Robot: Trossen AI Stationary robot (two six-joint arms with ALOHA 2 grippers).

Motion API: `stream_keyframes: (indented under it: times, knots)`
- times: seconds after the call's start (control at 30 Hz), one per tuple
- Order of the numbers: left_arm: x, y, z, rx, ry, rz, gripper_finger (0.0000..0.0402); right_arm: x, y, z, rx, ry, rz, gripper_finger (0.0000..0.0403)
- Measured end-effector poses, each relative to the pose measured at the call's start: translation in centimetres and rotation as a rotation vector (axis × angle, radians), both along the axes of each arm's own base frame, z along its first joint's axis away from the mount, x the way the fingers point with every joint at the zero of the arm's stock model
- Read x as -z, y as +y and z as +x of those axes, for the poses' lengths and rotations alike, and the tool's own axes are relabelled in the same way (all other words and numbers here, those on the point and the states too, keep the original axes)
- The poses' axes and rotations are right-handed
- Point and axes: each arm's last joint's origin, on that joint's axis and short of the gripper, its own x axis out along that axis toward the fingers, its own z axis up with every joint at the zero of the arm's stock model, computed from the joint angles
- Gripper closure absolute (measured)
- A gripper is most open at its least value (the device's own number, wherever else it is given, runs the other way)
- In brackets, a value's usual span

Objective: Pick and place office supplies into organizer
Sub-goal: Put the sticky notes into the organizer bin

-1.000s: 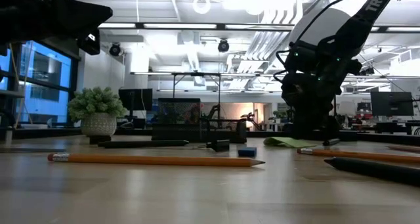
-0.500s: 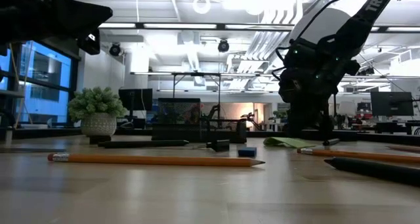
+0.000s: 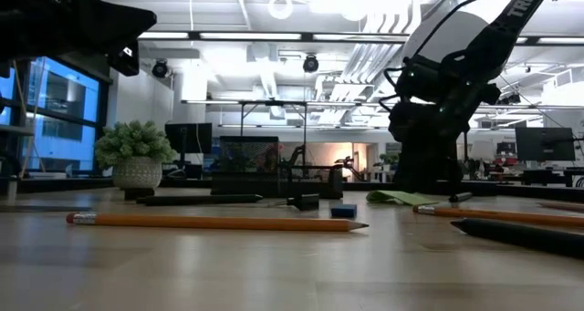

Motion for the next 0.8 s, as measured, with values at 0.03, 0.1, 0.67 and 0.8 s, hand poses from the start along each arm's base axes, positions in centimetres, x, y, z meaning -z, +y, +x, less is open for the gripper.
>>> stream_keyframes:
  times: [0.03, 0.1, 0.67, 0.8]
  knots:
    - [0.0, 0.0, 0.0, 0.0, 0.0, 0.0, 0.0399, 0.0, 0.1, 0.0, -0.007, -0.008, 0.022, 0.0222]
    - [0.0, 0.0, 0.0, 0.0, 0.0, 0.0, 0.0399, 0.0, 0.2, 0.0, -0.017, -0.019, 0.064, 0.0218]
    - [-0.1, 0.0, 0.0, 0.0, -0.008, 0.0, 0.0399, 0.0, 2.0, 0.8, -0.062, 0.008, 0.042, 0.0279]
    - [-0.1, 0.0, 0.0, 0.0, -0.008, 0.0, 0.0399, 0.1, 1.6, 0.7, -0.055, 0.014, 0.011, 0.028]
